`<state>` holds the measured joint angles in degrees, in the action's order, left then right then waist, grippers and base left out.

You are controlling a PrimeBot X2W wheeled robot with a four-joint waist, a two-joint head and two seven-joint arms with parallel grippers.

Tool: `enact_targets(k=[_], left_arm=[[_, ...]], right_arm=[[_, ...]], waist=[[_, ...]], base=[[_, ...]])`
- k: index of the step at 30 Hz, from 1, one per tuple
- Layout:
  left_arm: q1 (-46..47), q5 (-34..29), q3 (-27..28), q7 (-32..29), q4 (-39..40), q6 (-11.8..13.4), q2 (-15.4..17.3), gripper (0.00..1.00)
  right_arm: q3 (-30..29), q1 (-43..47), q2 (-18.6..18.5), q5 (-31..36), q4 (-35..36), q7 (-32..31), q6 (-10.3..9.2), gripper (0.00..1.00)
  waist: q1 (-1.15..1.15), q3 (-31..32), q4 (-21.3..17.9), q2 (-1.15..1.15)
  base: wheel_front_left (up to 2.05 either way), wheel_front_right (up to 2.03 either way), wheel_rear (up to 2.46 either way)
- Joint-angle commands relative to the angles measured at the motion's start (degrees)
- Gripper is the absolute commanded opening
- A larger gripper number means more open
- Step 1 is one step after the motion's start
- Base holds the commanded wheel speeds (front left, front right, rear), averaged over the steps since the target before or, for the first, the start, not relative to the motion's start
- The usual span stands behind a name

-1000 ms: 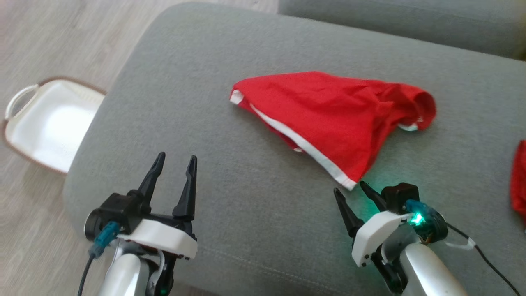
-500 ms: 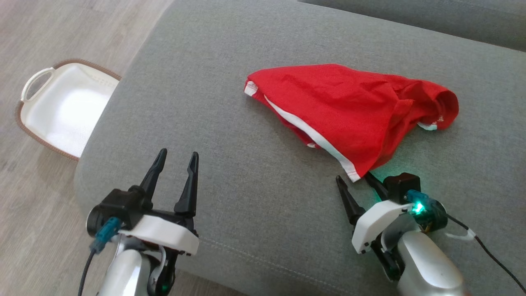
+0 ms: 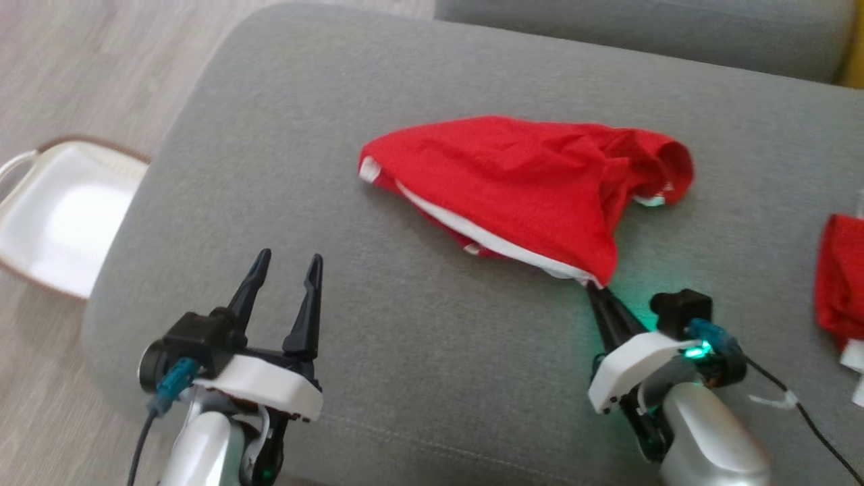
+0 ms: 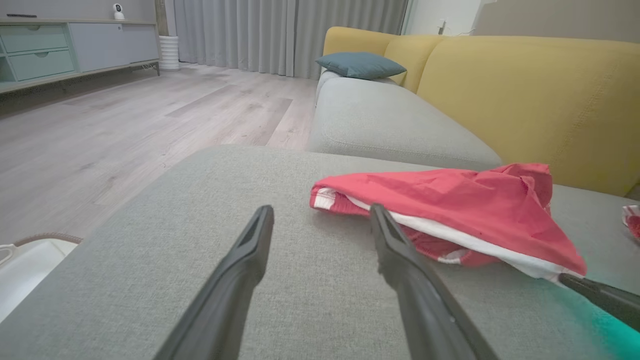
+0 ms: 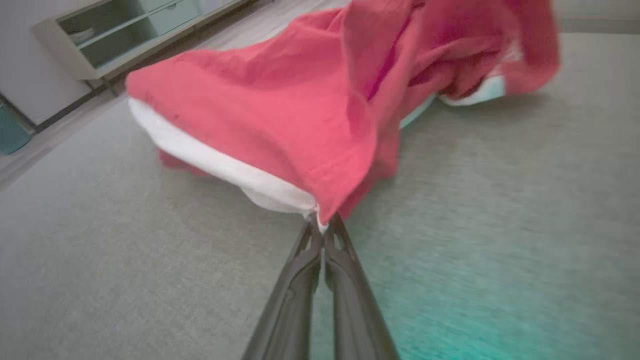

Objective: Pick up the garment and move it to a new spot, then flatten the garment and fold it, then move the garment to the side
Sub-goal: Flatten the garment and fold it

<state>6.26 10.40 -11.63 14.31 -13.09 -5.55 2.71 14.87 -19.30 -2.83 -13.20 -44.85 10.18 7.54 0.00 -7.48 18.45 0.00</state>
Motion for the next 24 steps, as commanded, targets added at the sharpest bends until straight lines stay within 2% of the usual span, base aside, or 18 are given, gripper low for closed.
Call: enact_targets(k=[1, 8, 12, 18, 24], left_arm=[[2.3, -0.5, 2.6, 0.7, 1.7, -0.1, 0.2, 1.00], [2.9, -0.9, 3.0, 0.7, 0.0, -0.8, 0.2, 1.00], [3.8, 0.0, -0.5, 0.7, -4.6, -1.6, 0.2, 1.00], [7.0, 3.9, -7.7, 0.4, -12.8, -1.9, 0.9, 1.00], [11.0, 8.7, -8.2, 0.6, -15.9, -1.9, 1.5, 1.00]], right_arm=[[0.1, -0.2, 0.0, -0.4, 1.4, 1.0, -0.05, 0.00], [-6.8, 2.3, 0.0, 2.3, 3.9, 1.2, -0.05, 0.00], [-9.5, 3.2, -0.1, 4.4, 6.6, -0.6, -0.05, 0.00], [-9.8, 3.7, -0.1, 4.6, 10.9, -3.3, -0.05, 0.00], [-10.2, 4.0, 0.0, 5.0, 14.2, -5.2, -0.05, 0.00]], waist=[[0.00, 1.0, -1.7, 0.00], [0.00, 1.8, -6.9, 0.00], [0.00, 1.4, -9.6, 0.00], [0.00, 0.4, -11.7, 0.00], [0.00, -0.2, -12.3, 0.00]], base=[[0.00, 0.00, 0.00], [0.00, 0.00, 0.00], [0.00, 0.00, 0.00], [0.00, 0.00, 0.00], [0.00, 0.00, 0.00]])
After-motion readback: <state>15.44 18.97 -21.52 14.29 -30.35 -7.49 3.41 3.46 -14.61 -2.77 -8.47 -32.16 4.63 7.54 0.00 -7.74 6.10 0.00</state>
